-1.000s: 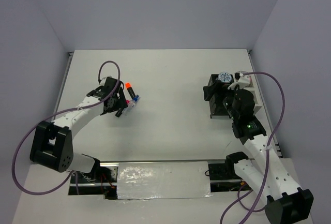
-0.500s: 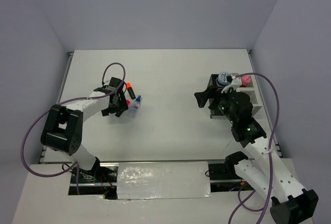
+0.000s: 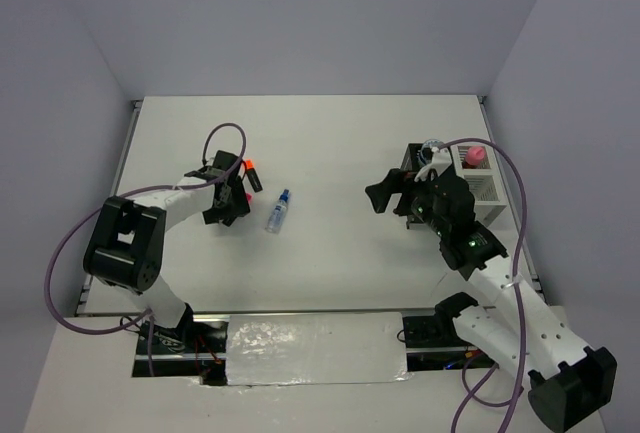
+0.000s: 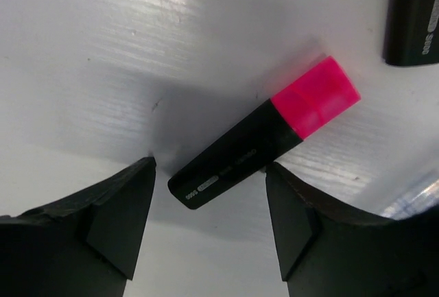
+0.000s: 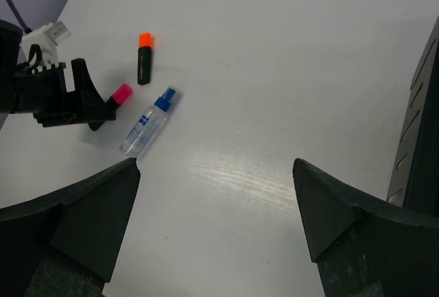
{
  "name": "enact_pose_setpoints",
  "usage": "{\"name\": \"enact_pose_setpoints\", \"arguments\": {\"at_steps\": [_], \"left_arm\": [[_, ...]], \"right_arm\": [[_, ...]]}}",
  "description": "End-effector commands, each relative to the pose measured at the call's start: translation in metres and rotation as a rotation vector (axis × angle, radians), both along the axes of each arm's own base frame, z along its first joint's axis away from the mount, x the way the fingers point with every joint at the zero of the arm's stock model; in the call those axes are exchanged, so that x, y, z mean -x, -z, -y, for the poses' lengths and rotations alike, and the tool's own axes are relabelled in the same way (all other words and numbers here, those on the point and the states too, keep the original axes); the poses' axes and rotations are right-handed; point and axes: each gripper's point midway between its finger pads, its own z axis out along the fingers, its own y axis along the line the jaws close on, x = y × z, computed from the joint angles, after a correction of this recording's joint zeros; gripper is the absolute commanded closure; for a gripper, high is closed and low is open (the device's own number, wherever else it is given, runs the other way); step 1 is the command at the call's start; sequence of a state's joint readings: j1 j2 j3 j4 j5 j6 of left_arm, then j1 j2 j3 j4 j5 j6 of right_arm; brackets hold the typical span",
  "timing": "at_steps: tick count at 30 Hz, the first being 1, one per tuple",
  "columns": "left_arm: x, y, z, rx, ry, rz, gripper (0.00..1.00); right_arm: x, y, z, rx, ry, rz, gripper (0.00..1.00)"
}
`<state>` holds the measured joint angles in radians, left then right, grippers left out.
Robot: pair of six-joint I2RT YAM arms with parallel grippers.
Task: Sort the stationery into containers
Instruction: Pick up the pen from the center of the board.
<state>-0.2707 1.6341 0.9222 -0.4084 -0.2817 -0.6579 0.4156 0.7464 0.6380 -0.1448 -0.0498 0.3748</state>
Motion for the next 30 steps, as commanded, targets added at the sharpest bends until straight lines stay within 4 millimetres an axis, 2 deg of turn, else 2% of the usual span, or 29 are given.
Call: {"name": "enact_pose_setpoints", "arguments": {"at_steps": [1,7,11,13,14,15,17,18,20,21,27,30], "left_arm": [[0.002,0.013,0.001,0.009,0.015,-0.026,0.24],[0.004,0.022,0.003,0.011,0.028,-0.051,0.38],[0.011,0.026,0.001,0.007,0.024,-0.069,0.73],[0.014,0.021,0.001,0.014,0.021,-0.061,0.85],[0.017,0.020,0.002,0.017,0.024,-0.059,0.96],[0.016,0.010,0.005,0.033,0.029,-0.030,0.99],[0.018,0.001,0.015,0.058,0.062,0.011,1.00],[0.016,-0.013,0.023,0.090,0.085,0.061,1.00],[0.018,-0.025,0.040,0.121,0.142,0.117,1.00],[0.017,-0.038,0.046,0.140,0.162,0.161,1.00],[0.026,-0.071,0.074,0.197,0.245,0.292,1.00],[0.032,-0.084,0.086,0.237,0.282,0.333,1.00]], "right_arm": [[-0.001,-0.021,-0.013,-0.040,-0.026,0.036,0.00],[0.001,-0.011,-0.023,-0.021,-0.042,-0.001,0.00],[0.004,-0.007,-0.028,-0.023,-0.066,-0.011,0.00],[0.005,-0.007,-0.031,-0.036,-0.082,-0.011,0.00],[0.008,-0.006,-0.036,-0.048,-0.113,-0.018,0.00],[0.008,-0.006,-0.041,-0.071,-0.130,-0.022,0.00],[0.010,0.000,-0.048,-0.093,-0.158,-0.047,0.00],[0.009,0.002,-0.055,-0.115,-0.175,-0.060,0.00],[0.008,0.007,-0.058,-0.125,-0.181,-0.077,0.00],[0.009,0.009,-0.061,-0.134,-0.187,-0.089,0.00],[0.006,0.001,-0.079,-0.193,-0.243,-0.085,0.00],[0.004,-0.001,-0.096,-0.208,-0.272,-0.100,0.00]]}}
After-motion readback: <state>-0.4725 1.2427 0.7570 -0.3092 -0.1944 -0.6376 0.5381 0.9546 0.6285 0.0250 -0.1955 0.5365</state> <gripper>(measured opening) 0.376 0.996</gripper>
